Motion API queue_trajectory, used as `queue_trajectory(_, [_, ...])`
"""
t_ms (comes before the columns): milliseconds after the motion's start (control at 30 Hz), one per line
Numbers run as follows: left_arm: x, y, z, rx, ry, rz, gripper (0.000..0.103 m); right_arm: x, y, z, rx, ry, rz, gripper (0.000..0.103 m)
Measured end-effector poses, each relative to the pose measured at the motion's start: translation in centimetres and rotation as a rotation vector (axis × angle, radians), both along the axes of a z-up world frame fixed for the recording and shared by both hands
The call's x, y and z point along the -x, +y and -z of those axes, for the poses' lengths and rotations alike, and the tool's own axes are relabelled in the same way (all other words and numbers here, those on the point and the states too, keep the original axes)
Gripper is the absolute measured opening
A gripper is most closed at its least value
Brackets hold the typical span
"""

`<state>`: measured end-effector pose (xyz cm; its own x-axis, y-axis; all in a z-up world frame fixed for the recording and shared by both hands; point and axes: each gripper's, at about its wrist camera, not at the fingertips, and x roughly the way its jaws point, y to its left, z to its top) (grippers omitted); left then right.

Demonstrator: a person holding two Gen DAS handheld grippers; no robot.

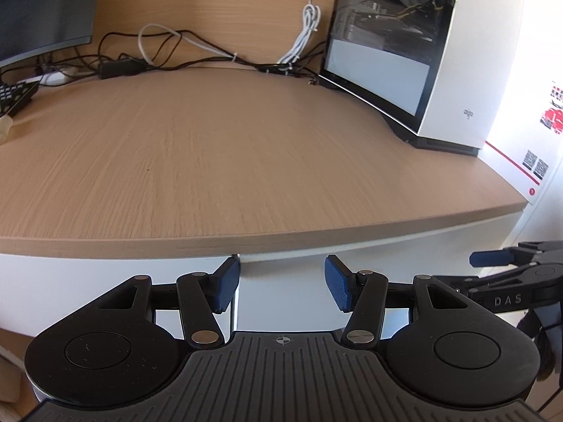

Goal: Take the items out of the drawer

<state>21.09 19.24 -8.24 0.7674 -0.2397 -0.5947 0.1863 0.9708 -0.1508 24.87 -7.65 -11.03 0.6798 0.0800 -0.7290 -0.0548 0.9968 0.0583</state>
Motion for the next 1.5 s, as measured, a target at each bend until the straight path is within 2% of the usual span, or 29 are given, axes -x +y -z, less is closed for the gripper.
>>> queue_trajectory(200, [-0.1,0.0,0.0,-0.038,-0.001,0.05,0.057,0.1,-0.1,0.0,0.005,-0.001,0.0,0.091])
queue_trajectory(333, [-0.1,0.2,-0.1,-0.026,0.003,0.049,0.057,0.0,-0.1,-0.3,-0.009,-0.01,0.007,0.091])
queue_trajectory(533, [-0.1,0.3,-0.1,-0.018,0.004,0.051,0.057,-1.1,-0.4,-1.6,-0.119,-0.053,0.089,0.091])
queue_trajectory(633, [-0.1,0.4,-0.1,-0.017,0.004,0.056,0.057,-1.4,-0.6,-2.0,-0.141,-0.07,0.127,0.091])
queue_trajectory(733, [-0.1,0.5,-0.1,-0.016,0.002,0.058,0.057,-1.3,-0.7,-2.0,-0.123,-0.082,0.179,0.091])
queue_trajectory(800, [-0.1,0.5,0.0,-0.016,0.002,0.06,0.057,-1.4,-0.8,-1.8,-0.142,-0.064,0.203,0.091])
queue_trajectory(900, [-0.1,0.6,-0.1,-0.019,0.003,0.066,0.057,-1.7,-0.7,-1.7,-0.134,-0.032,0.236,0.097])
queue_trajectory(1067, [-0.1,0.7,-0.1,-0.026,0.003,0.08,0.057,-2.2,-0.4,-1.6,-0.097,0.012,0.204,0.096])
queue_trajectory(1133, [-0.1,0.8,-0.1,-0.029,0.003,0.088,0.057,-2.6,-0.1,-0.7,-0.046,0.065,0.213,0.093])
queue_trajectory(1267, [-0.1,0.9,-0.2,-0.032,0.0,0.108,0.057,-2.2,-1.4,1.0,-0.129,0.121,0.25,0.093])
queue_trajectory(1500, [-0.1,1.0,-0.1,-0.039,-0.001,0.134,0.057,-1.8,-2.2,1.8,-0.119,0.137,0.262,0.093])
